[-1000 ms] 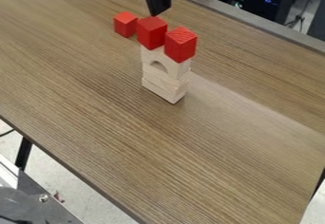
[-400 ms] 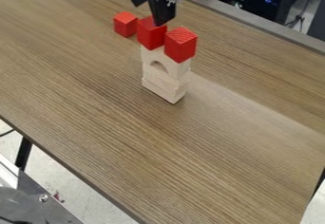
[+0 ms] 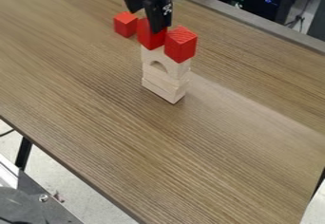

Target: Move one red cube to the right

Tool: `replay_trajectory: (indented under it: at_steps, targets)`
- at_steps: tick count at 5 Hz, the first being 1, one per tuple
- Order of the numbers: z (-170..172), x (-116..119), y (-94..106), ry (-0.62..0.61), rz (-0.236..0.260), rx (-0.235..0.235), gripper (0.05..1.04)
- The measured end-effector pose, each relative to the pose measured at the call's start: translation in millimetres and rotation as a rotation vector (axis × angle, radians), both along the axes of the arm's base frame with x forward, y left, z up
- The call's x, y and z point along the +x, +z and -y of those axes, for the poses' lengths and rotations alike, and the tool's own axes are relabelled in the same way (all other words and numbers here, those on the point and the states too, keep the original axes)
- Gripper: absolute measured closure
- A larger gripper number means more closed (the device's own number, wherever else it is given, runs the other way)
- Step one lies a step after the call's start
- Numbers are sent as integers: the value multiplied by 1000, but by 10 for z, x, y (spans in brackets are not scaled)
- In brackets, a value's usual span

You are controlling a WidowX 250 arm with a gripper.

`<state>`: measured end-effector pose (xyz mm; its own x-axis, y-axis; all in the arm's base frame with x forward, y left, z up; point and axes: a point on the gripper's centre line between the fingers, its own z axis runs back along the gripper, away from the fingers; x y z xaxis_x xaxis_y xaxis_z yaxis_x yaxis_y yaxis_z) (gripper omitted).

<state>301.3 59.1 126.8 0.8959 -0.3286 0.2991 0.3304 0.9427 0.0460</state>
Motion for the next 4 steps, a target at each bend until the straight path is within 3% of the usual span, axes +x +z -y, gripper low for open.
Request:
replay_trajectory:
  at_steps: [1,2,3,4]
  targets:
    - [8,19,-44,1,-7,3,112]
    - [9,29,-65,11,-9,0,387]
    - [10,42,-57,17,0,-2,549]
    - [20,48,-59,22,2,-11,549]
